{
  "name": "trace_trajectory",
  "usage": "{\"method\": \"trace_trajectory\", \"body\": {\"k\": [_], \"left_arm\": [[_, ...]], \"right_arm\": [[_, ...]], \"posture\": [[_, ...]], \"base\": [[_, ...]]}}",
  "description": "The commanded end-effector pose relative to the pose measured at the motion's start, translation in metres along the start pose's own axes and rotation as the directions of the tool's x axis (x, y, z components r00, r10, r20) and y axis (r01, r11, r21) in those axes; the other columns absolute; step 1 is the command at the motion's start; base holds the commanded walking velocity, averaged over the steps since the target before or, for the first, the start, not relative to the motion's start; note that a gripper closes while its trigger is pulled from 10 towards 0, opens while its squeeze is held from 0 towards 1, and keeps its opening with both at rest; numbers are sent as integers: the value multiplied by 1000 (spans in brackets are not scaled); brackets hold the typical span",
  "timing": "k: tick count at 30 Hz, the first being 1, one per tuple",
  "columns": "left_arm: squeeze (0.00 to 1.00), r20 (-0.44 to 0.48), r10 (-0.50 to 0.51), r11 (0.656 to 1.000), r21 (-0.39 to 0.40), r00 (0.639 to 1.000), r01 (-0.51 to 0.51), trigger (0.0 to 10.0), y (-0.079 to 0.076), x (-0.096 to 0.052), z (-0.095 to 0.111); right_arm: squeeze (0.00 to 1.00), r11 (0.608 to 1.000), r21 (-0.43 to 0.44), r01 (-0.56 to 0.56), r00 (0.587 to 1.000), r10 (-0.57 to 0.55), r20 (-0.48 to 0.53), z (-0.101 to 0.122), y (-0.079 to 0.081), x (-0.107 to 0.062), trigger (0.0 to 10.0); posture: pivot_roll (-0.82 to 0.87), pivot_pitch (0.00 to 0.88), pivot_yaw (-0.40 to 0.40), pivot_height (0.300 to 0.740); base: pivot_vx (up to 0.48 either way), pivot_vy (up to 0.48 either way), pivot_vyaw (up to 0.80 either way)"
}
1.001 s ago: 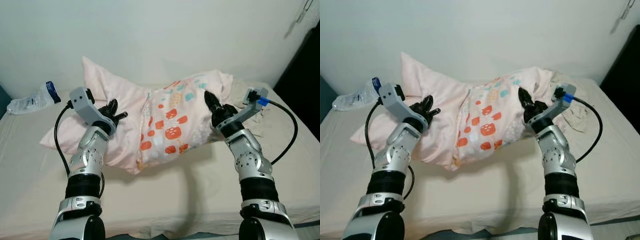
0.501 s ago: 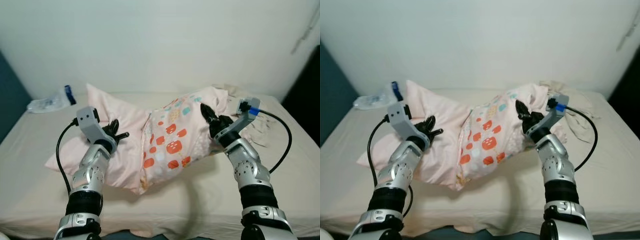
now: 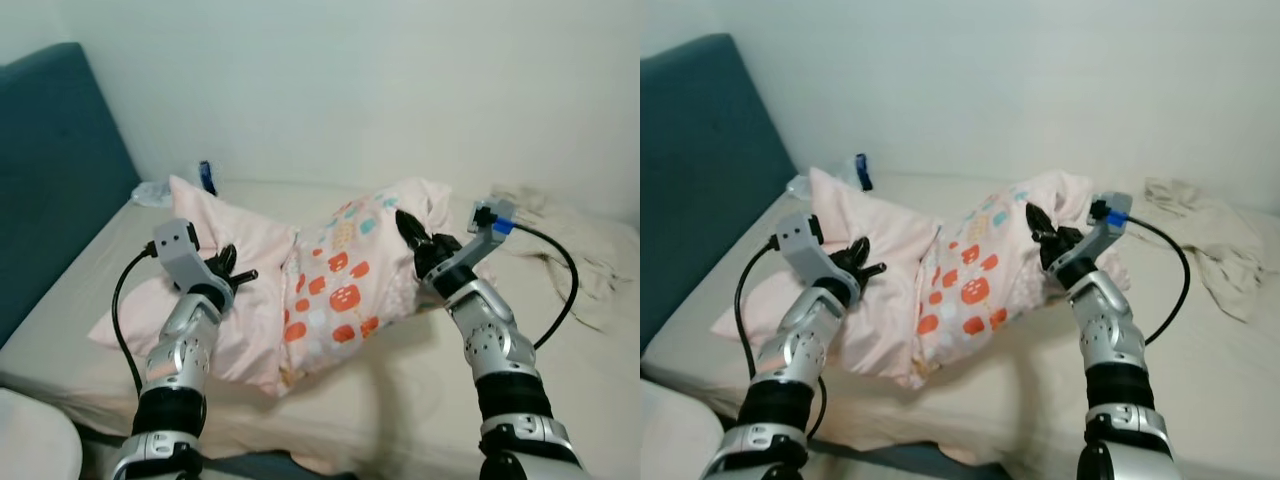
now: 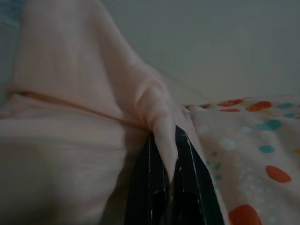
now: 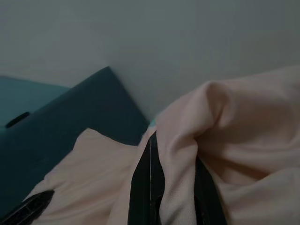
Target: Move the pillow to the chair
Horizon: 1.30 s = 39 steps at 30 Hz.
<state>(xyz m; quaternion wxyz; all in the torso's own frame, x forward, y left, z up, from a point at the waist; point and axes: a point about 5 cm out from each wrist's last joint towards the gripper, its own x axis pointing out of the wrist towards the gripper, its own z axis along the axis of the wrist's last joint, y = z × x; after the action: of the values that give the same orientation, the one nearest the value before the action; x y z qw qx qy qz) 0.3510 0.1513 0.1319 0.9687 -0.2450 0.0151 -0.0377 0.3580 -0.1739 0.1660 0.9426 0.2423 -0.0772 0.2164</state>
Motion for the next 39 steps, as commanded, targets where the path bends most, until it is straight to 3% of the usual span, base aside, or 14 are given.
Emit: {"method": "trace_trajectory", "body": {"k": [1,18,39], "left_arm": [[0,45,-36,999,28,998,35,10000,-10,1,9],[0,49,-9,984,176,999,0,10000,-7,-2,9],[0,24,6,975,224,1000,-12,10000,-5,-7,1]], "right_arm": [[0,996,-2,-89,996,89,4,-2,17,12,10000],[0,993,24,-119,993,119,-11,-13,26,15,10000],[0,984,45,-171,985,172,-24,-19,34,13,10000]], "posture": [[-51,24,9,740],[-34,32,13,740],[-32,45,14,740]], "base": [[0,0,775],[0,0,775],[0,0,775]]}}
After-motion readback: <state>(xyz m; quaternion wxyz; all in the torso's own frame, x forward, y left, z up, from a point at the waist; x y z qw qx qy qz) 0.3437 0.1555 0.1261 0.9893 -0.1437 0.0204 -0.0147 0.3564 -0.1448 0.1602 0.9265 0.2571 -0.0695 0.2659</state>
